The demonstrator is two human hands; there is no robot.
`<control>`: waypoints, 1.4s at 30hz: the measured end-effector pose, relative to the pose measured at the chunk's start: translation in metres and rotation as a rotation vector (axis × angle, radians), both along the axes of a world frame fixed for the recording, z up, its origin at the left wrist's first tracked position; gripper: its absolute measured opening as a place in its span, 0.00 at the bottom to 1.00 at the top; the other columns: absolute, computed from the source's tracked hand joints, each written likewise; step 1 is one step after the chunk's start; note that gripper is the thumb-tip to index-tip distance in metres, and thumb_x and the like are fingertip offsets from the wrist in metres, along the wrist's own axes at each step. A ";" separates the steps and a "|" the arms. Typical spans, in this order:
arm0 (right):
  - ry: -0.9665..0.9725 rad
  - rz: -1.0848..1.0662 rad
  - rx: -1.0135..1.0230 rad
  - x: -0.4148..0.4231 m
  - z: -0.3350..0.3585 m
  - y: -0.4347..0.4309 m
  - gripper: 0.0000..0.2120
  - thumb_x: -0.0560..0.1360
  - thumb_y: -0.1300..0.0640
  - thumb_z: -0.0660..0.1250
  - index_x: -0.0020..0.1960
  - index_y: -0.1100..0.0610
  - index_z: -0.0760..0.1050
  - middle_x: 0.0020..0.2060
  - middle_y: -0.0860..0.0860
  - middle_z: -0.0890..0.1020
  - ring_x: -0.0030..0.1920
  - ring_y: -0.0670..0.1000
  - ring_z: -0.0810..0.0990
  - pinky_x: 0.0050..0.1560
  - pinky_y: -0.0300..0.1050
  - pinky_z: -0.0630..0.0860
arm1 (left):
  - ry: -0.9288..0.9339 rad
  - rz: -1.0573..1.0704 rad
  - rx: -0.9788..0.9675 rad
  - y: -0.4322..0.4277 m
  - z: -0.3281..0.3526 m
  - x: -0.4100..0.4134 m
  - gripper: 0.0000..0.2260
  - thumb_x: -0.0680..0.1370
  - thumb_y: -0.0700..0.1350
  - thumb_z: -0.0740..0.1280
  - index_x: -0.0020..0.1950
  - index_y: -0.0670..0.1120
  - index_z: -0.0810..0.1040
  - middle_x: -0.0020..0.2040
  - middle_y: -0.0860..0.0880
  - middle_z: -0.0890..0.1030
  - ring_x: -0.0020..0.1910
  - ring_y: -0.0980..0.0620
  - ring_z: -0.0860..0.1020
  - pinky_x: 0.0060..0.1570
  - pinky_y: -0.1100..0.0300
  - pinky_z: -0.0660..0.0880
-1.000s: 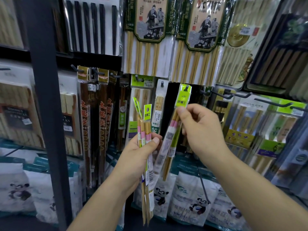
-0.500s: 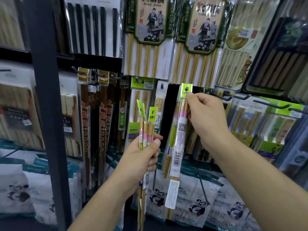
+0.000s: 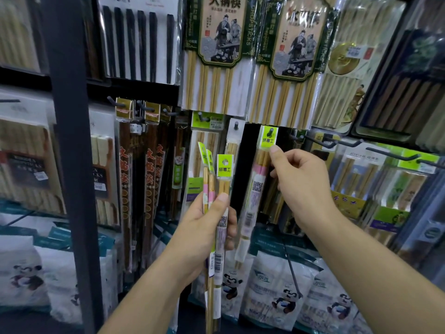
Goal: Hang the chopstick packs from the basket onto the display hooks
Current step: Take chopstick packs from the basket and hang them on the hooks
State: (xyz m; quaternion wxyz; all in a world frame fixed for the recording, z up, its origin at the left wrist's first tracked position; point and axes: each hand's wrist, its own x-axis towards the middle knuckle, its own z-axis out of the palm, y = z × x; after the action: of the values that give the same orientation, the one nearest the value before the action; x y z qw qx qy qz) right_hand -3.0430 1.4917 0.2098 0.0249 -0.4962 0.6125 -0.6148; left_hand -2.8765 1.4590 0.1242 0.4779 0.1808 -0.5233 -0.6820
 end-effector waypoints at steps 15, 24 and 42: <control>0.113 0.268 0.084 0.026 -0.003 0.014 0.14 0.80 0.51 0.69 0.37 0.54 0.80 0.25 0.48 0.75 0.25 0.43 0.72 0.26 0.33 0.68 | 0.041 0.012 0.001 -0.001 -0.001 -0.004 0.07 0.75 0.54 0.71 0.44 0.53 0.85 0.40 0.46 0.85 0.41 0.46 0.85 0.40 0.47 0.84; -0.163 0.112 -0.028 0.007 0.026 0.001 0.15 0.80 0.48 0.70 0.38 0.55 0.82 0.23 0.46 0.75 0.24 0.43 0.72 0.27 0.32 0.70 | -0.073 0.073 0.008 -0.008 0.000 0.004 0.14 0.83 0.52 0.64 0.49 0.43 0.81 0.34 0.48 0.77 0.31 0.51 0.75 0.32 0.57 0.78; -0.004 -0.013 -0.058 0.001 0.025 -0.011 0.22 0.81 0.47 0.67 0.41 0.67 0.77 0.27 0.56 0.71 0.30 0.51 0.69 0.37 0.41 0.73 | -0.024 -0.052 0.079 -0.011 -0.001 0.005 0.15 0.84 0.54 0.64 0.49 0.43 0.66 0.32 0.48 0.71 0.23 0.54 0.63 0.21 0.63 0.61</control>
State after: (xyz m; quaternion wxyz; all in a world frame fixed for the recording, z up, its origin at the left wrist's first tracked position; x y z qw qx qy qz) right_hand -3.0420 1.4812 0.2349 0.0077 -0.4915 0.5975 -0.6336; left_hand -2.8713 1.4480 0.1234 0.4464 0.1939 -0.5061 -0.7121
